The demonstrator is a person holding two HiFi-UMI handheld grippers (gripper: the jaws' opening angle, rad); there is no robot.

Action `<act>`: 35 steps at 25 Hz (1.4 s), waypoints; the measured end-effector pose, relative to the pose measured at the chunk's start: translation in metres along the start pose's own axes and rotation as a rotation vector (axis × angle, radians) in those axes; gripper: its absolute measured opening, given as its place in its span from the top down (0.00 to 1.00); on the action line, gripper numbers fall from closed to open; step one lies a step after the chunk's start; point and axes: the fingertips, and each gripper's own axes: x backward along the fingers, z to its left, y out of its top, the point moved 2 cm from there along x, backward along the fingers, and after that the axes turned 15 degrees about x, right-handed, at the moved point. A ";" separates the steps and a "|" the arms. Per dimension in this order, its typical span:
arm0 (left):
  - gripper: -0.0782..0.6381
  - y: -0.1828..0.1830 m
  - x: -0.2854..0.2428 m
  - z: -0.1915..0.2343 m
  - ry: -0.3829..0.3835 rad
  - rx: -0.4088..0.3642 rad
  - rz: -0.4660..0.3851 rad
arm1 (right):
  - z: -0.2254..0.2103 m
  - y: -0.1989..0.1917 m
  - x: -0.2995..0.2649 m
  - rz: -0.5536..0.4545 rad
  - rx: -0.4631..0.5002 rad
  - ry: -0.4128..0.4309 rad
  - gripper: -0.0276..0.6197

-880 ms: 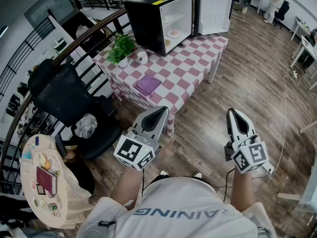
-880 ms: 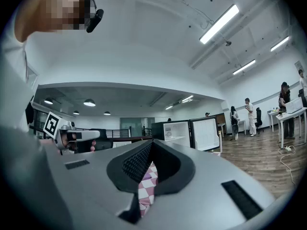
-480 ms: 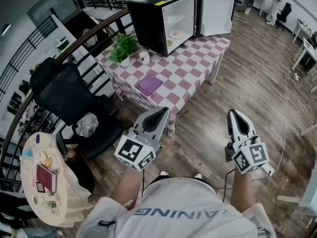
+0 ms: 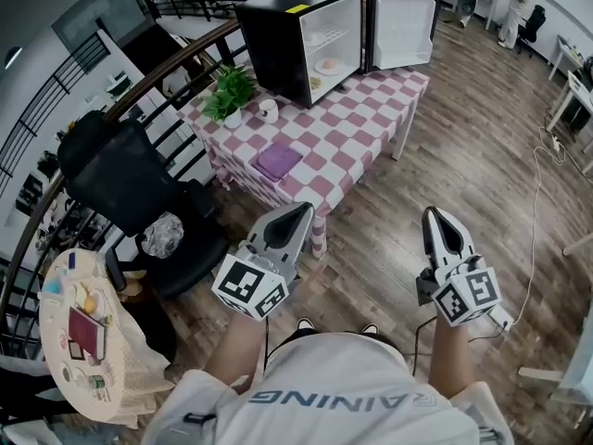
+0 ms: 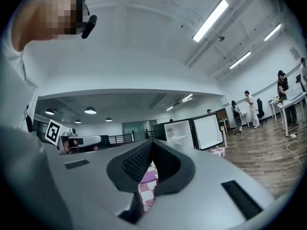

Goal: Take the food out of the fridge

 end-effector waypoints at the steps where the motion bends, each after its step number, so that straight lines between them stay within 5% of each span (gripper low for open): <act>1: 0.88 -0.002 -0.003 -0.002 0.000 0.002 0.002 | -0.004 -0.002 0.002 0.001 -0.009 -0.002 0.93; 19: 0.88 -0.049 -0.090 -0.074 0.039 0.000 0.050 | -0.120 -0.047 0.045 0.068 -0.134 0.050 0.93; 35: 0.88 -0.051 -0.216 0.001 -0.026 0.023 0.074 | -0.194 -0.064 -0.053 0.100 -0.101 0.034 0.93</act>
